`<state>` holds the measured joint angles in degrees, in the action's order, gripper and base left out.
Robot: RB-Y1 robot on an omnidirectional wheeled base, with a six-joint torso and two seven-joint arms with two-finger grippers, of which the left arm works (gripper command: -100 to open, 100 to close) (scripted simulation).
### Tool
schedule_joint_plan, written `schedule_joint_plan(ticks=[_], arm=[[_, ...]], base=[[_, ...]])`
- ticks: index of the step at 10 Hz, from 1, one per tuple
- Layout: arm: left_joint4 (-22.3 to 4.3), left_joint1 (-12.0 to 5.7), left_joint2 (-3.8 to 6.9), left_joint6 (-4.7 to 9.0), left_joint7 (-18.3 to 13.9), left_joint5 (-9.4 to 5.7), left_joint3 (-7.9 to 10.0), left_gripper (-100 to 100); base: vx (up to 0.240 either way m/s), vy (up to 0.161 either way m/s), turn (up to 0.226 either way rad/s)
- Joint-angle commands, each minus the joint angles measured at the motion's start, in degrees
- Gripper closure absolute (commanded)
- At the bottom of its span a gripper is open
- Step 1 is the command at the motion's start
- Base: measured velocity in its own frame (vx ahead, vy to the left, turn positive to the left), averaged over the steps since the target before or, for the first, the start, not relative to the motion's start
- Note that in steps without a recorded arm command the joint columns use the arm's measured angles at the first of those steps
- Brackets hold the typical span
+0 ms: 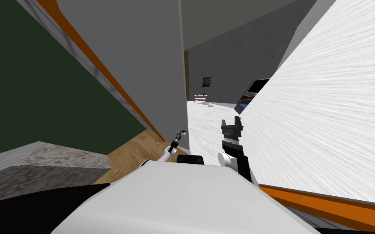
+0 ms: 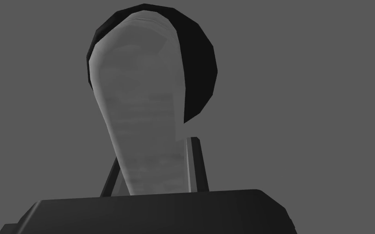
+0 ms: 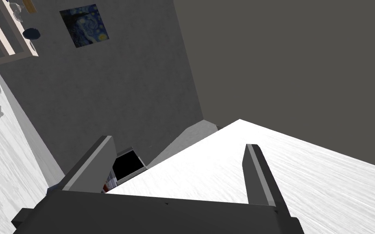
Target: Push the door open
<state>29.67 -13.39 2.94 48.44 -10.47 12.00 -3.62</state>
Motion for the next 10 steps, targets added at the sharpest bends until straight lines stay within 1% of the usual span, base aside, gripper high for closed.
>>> schedule_joint_plan(ticks=[1, 3, 4, 6, 7, 9, 10], arm=[[1.71, 0.45, 0.84, -0.53, 0.15, -0.35, 0.69, 100], [1.71, 0.45, 0.84, -0.53, 0.15, -0.35, 0.69, 100], [1.72, 0.51, 1.19, -0.62, 0.72, -1.04, 1.68, 100], [1.72, 0.55, 1.36, -0.69, 1.12, -1.51, 2.37, 100], [1.72, 0.59, 1.52, -0.75, 1.52, -1.99, 3.06, 100], [0.17, 0.59, 1.52, -0.75, 1.52, -1.99, 3.06, 100], [1.72, 0.65, 1.65, -0.86, 2.15, -2.74, 4.14, 100]], base=[[0.122, -0.072, 0.019], [0.030, -0.007, -0.017], [0.085, -0.049, 0.050], [0.120, -0.100, 0.069], [0.161, -0.114, 0.041], [0.087, -0.059, 0.013], [0.116, -0.087, 0.029]])
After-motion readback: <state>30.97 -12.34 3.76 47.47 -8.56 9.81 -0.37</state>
